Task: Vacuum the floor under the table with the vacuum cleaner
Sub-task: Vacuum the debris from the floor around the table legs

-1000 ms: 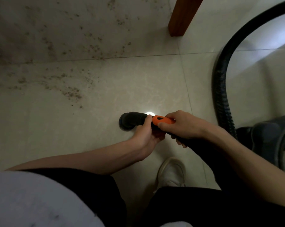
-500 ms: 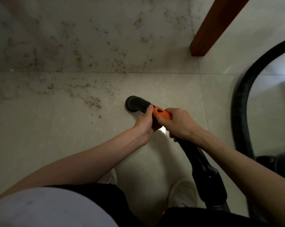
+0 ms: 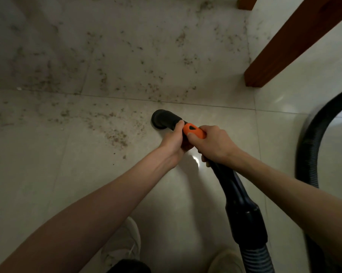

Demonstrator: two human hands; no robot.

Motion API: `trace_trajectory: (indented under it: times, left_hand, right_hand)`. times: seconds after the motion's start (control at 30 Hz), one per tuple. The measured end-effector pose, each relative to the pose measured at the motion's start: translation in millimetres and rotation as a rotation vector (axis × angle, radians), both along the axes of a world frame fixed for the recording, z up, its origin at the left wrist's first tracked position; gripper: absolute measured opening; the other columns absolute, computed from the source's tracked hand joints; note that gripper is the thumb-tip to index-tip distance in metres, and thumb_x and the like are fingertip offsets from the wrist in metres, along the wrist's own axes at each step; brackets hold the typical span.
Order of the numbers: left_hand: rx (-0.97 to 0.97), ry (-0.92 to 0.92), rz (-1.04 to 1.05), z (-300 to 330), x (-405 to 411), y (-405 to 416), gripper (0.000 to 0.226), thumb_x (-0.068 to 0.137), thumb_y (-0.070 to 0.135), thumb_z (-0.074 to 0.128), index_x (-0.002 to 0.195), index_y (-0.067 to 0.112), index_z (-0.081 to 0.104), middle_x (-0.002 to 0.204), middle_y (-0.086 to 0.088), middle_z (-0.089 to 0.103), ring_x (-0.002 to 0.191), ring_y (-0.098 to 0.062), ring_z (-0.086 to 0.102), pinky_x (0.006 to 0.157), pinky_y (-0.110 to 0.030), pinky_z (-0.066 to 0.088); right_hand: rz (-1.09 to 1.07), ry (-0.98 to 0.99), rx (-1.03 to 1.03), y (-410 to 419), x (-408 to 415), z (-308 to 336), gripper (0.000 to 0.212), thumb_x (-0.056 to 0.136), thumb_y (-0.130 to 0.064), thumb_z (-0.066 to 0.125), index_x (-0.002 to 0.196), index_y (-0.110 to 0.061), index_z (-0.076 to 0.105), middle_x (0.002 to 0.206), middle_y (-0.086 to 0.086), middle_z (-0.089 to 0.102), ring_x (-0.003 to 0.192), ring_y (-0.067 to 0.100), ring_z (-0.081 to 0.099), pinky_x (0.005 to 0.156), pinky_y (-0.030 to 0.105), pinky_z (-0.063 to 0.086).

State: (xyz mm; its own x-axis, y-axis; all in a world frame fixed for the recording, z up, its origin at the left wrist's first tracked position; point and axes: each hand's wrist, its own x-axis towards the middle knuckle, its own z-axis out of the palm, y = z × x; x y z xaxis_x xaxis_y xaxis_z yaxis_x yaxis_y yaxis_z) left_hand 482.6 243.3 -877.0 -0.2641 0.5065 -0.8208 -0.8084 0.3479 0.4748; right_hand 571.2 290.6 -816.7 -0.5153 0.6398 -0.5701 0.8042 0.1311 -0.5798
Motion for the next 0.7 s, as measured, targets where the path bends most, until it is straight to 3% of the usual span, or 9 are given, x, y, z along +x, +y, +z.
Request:
trace_trajectory:
  times: [0.1,0.2,0.27,0.37,0.43,0.5,0.6,0.7]
  left_hand:
    - [-0.004,-0.025,-0.046,1,-6,18,0.035,0.098,0.033,0.047,0.114,0.003,0.056,0.113,-0.016,0.062,0.098,-0.022,0.061,0.074,-0.029,0.053]
    - [0.015,-0.031,-0.077,4,-3,41,0.04,0.097,0.034,0.047,0.122,0.003,0.053,0.111,-0.015,0.062,0.092,-0.02,0.061,0.066,-0.027,0.051]
    - [0.025,-0.022,-0.088,8,-1,57,0.037,0.097,0.033,0.048,0.118,0.004,0.055,0.104,-0.012,0.062,0.087,-0.019,0.06,0.064,-0.027,0.05]
    - [0.052,0.0,-0.103,12,0,79,0.023,0.097,0.031,0.047,0.097,0.01,0.055,0.085,-0.007,0.059,0.076,-0.016,0.057,0.062,-0.025,0.048]
    - [0.062,0.029,-0.119,11,0,90,0.022,0.097,0.031,0.048,0.094,0.011,0.054,0.083,-0.006,0.058,0.074,-0.016,0.056,0.06,-0.025,0.047]
    - [0.058,0.046,-0.133,8,4,98,0.025,0.097,0.033,0.048,0.098,0.009,0.055,0.091,-0.009,0.061,0.081,-0.019,0.059,0.067,-0.028,0.05]
    - [0.05,0.064,-0.138,2,11,106,0.04,0.096,0.036,0.048,0.119,0.003,0.053,0.112,-0.015,0.062,0.1,-0.026,0.061,0.088,-0.037,0.052]
    - [0.081,0.076,-0.153,7,12,115,0.04,0.096,0.035,0.047,0.12,0.003,0.052,0.11,-0.015,0.061,0.102,-0.026,0.06,0.094,-0.04,0.05]
  right_hand:
    - [-0.027,-0.018,0.016,14,-1,-3,0.029,0.095,-0.039,0.048,0.09,-0.012,0.055,0.069,0.006,0.061,0.042,0.013,0.057,0.037,0.02,0.045]
    - [-0.097,-0.024,0.002,34,2,-2,0.033,0.094,-0.042,0.05,0.093,-0.01,0.057,0.072,0.008,0.062,0.044,0.013,0.058,0.04,0.021,0.046]
    - [-0.141,-0.021,-0.001,48,4,0,0.033,0.094,-0.041,0.051,0.094,-0.008,0.059,0.072,0.009,0.061,0.044,0.014,0.059,0.04,0.022,0.047]
    - [-0.173,-0.018,-0.016,66,2,5,0.033,0.095,-0.039,0.051,0.095,-0.008,0.06,0.07,0.008,0.06,0.046,0.014,0.057,0.04,0.022,0.046]
    - [-0.19,-0.012,-0.036,75,3,8,0.033,0.095,-0.039,0.051,0.095,-0.007,0.059,0.07,0.008,0.058,0.048,0.015,0.057,0.04,0.022,0.046]
    - [-0.21,0.001,-0.041,79,6,8,0.032,0.096,-0.038,0.051,0.095,-0.007,0.059,0.07,0.009,0.058,0.049,0.015,0.056,0.041,0.022,0.046]
    - [-0.225,0.013,-0.029,82,12,7,0.03,0.095,-0.039,0.052,0.094,-0.01,0.059,0.07,0.008,0.059,0.049,0.014,0.057,0.042,0.022,0.047]
    - [-0.25,0.017,-0.016,89,13,11,0.029,0.095,-0.038,0.052,0.094,-0.01,0.059,0.072,0.008,0.059,0.05,0.015,0.057,0.043,0.023,0.046]
